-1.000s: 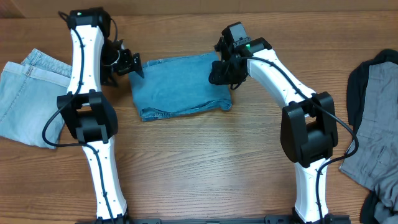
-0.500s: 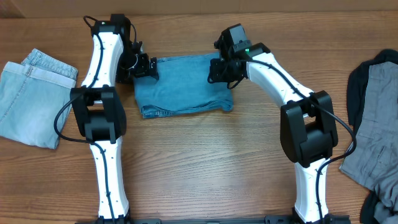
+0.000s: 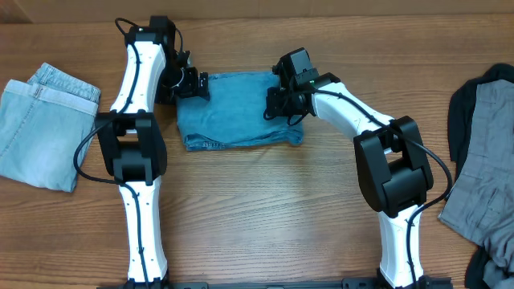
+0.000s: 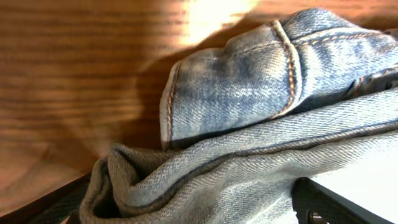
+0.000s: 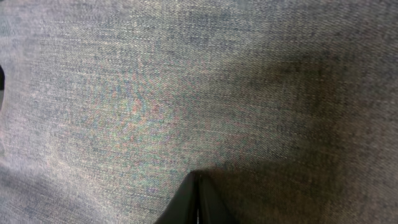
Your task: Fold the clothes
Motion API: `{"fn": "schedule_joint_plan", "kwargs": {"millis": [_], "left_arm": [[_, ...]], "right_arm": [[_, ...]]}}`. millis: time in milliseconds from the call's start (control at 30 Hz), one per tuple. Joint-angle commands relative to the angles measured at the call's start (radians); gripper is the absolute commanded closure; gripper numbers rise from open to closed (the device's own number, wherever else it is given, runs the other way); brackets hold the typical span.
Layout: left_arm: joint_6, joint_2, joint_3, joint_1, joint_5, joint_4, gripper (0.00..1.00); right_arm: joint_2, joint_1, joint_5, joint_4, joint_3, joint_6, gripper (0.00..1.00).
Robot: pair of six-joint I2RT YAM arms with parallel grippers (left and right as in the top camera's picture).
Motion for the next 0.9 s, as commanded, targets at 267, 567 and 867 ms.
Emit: {"fn": "schedule_joint_plan", "kwargs": {"millis": [267,567,867], "left_arm": [[-0.01,0.02,-0.048,-0.035,0.204,0.039,0.68],[0.017,0.014,0.058,-0.03,0.307,-0.024,0.96],[-0.066,0.01,0.423,-0.028,0.325,-0.187,0.96]], "right_arm": [[0.006,0.03,-0.052,0.01,-0.018,0.028,0.96],[0.0,0.03,-0.123,0.021,-0.006,0.027,0.96],[-0.332,-0.138,-0.011,-0.266,0.062,0.027,0.9]]}}
